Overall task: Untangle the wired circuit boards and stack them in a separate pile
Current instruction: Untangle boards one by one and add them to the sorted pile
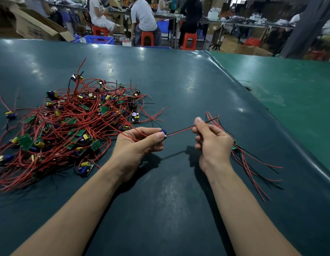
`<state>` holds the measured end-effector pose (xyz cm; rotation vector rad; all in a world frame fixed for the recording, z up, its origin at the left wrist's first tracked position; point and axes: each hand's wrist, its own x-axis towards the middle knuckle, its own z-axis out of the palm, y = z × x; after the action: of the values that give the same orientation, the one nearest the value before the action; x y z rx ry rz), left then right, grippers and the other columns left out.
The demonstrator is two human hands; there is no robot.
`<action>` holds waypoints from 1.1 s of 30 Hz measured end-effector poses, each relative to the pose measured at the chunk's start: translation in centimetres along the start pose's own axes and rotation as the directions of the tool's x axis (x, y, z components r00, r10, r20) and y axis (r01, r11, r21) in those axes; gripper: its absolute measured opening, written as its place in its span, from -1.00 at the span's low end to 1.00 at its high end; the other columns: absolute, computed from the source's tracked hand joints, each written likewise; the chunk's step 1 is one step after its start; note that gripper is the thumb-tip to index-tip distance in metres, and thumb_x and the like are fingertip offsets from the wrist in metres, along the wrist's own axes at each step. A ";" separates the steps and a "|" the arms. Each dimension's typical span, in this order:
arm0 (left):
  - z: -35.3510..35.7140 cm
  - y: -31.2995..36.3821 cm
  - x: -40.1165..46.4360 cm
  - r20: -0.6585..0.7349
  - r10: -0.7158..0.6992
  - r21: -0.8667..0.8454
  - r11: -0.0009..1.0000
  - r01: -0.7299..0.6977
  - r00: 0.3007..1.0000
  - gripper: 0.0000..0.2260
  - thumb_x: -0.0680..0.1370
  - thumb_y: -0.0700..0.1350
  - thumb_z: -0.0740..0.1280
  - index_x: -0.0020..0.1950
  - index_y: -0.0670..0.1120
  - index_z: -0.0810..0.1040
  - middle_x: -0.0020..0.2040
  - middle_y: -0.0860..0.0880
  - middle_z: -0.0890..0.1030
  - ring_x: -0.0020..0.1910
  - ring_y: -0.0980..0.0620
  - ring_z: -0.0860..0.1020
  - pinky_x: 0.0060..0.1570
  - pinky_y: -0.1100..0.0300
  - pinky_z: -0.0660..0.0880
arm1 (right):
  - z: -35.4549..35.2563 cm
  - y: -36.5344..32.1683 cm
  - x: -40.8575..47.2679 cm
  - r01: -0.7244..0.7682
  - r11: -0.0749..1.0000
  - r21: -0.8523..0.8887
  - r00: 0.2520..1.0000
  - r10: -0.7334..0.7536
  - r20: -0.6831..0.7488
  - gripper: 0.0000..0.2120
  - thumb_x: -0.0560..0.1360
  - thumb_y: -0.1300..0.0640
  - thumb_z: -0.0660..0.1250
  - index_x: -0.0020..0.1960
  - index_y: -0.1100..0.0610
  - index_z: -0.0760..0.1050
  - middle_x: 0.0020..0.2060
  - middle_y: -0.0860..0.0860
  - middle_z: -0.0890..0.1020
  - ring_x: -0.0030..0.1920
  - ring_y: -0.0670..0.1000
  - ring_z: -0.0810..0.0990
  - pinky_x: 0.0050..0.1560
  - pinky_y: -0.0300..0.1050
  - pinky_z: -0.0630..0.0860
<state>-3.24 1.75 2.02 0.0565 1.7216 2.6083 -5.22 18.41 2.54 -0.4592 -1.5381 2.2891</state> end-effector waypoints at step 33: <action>-0.5 0.0 0.4 -0.055 0.027 -0.026 0.999 -0.028 0.998 -0.83 0.28 -0.24 0.45 -0.14 -0.20 0.66 -0.28 -0.08 0.68 -0.35 0.07 0.59 -0.28 0.28 0.55 | -0.2 0.1 0.7 -0.010 0.991 0.133 1.000 0.010 -0.003 -0.81 0.54 0.26 0.37 -0.25 0.21 0.59 -0.47 -0.05 0.56 -0.58 -0.16 0.31 -0.62 -0.33 0.14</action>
<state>-3.67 1.35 1.80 0.0090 1.7149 2.6761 -5.75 18.85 2.34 -0.4360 -1.3727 2.3787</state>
